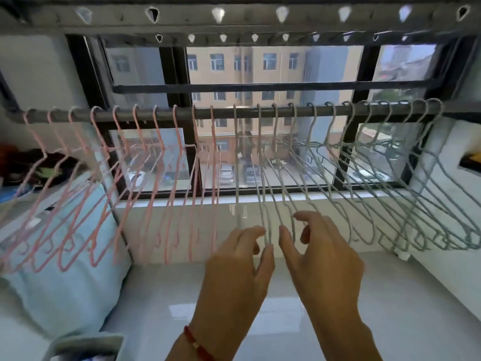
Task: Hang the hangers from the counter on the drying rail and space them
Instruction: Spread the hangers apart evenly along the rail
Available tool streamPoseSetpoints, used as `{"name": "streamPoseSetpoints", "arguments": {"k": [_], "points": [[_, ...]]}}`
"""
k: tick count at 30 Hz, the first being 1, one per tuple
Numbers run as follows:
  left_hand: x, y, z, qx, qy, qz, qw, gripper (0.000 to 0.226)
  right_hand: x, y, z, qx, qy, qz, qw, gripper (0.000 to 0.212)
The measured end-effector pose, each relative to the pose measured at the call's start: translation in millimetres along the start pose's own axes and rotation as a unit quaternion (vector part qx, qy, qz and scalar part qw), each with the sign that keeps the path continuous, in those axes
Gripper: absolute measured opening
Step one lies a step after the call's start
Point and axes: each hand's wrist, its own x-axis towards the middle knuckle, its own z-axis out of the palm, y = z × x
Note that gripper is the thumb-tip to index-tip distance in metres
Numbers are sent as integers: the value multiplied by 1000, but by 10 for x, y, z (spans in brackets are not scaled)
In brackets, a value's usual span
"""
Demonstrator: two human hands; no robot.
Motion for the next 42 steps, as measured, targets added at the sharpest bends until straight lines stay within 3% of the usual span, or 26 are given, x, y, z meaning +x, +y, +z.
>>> {"name": "streamPoseSetpoints", "arguments": {"k": [7, 15, 42], "points": [[-39, 321, 250, 46, -16, -122, 991, 50, 92, 190, -146, -18, -88, -22, 996, 42], [-2, 240, 425, 56, -59, -197, 977, 53, 125, 177, -134, -78, -163, -33, 983, 44], [114, 111, 638, 41, -40, -193, 980, 32, 209, 234, -46, -85, -162, -25, 983, 35]]}}
